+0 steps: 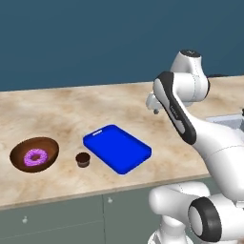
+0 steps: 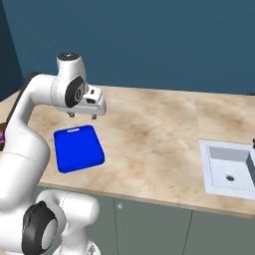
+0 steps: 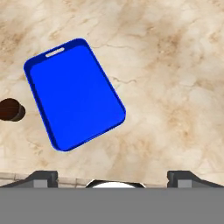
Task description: Place the bowl with donut and the cupcake onto the tray.
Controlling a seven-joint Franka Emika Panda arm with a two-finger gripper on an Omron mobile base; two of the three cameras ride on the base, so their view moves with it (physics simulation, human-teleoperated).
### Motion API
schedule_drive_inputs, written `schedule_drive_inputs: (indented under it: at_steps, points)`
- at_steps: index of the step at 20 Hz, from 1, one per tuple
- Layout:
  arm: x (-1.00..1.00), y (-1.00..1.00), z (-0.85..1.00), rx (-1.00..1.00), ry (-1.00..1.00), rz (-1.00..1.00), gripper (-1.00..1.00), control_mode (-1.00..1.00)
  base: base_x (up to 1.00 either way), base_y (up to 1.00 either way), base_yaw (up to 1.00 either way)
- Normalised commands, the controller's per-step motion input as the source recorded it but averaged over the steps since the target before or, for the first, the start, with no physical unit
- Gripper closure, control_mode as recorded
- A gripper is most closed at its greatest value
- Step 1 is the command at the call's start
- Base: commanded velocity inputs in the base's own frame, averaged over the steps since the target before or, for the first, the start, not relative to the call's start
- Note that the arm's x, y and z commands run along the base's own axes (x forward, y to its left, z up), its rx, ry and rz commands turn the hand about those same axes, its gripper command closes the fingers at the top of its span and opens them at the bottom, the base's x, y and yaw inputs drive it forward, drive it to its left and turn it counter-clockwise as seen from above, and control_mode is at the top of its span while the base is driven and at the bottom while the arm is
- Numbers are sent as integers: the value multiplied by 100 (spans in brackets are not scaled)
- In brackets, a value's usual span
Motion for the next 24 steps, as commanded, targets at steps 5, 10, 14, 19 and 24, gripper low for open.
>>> schedule_drive_inputs:
  at_steps: [5,10,14,19,24]
  points:
    - [0,0,0,0,0,0,-100,100,0,65,0]
    - [0,0,0,0,0,0,-100,100,0,63,0]
    - [0,0,0,0,0,0,-100,100,0,56,0]
    - [0,0,0,0,0,0,-100,100,0,38,0]
    - [0,2,-10,1,0,0,-100,-100,0,3,0]
